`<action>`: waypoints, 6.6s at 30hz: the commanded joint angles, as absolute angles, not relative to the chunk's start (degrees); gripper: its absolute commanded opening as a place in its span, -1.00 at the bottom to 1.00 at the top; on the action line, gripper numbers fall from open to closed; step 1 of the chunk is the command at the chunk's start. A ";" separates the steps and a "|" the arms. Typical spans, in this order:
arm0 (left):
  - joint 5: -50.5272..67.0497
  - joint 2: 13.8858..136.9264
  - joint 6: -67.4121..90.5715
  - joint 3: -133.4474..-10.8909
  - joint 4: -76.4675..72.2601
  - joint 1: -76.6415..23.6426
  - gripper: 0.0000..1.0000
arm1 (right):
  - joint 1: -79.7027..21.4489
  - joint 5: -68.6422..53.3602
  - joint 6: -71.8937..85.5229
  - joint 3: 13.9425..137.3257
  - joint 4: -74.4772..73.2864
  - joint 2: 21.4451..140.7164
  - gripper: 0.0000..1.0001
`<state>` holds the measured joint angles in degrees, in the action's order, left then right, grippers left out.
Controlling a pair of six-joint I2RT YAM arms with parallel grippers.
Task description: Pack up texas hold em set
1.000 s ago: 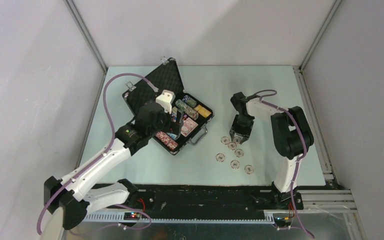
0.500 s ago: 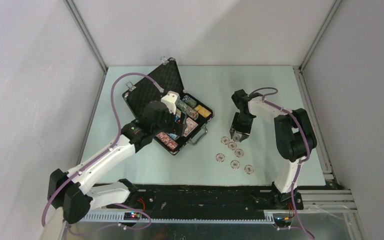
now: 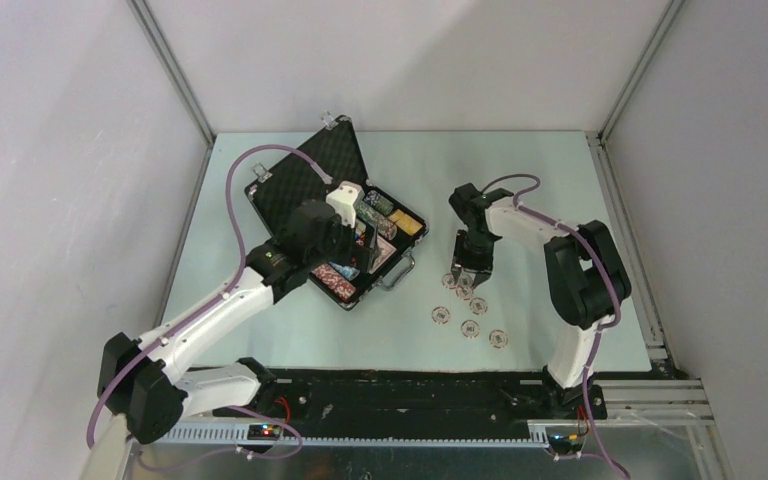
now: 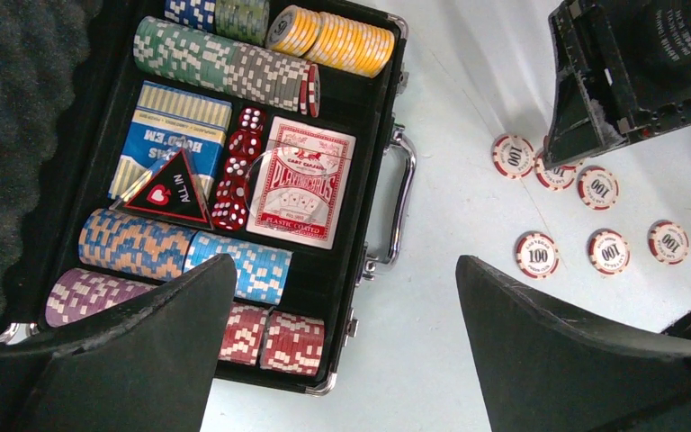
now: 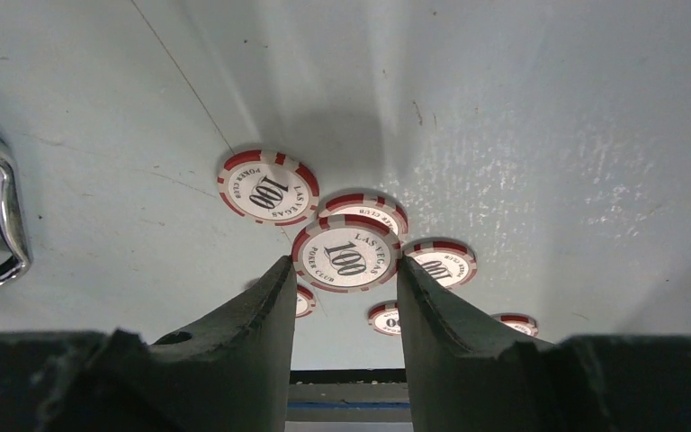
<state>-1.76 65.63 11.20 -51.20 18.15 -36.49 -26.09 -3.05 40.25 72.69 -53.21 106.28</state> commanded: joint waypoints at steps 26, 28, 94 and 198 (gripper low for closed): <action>1.10 63.64 13.30 -50.76 15.97 -36.21 0.99 | -28.69 -0.68 36.53 72.69 -53.86 110.43 -0.27; 1.48 63.63 13.69 -50.58 15.87 -36.21 0.99 | -29.11 -0.48 36.32 72.64 -54.00 110.19 -0.26; 4.56 67.13 17.25 -52.07 13.26 -36.45 0.99 | -26.42 -7.92 32.38 71.83 -53.17 102.69 -0.53; -10.98 114.35 2.35 -93.66 34.02 -40.35 -0.80 | -11.96 -13.79 56.04 71.81 -52.99 75.96 0.73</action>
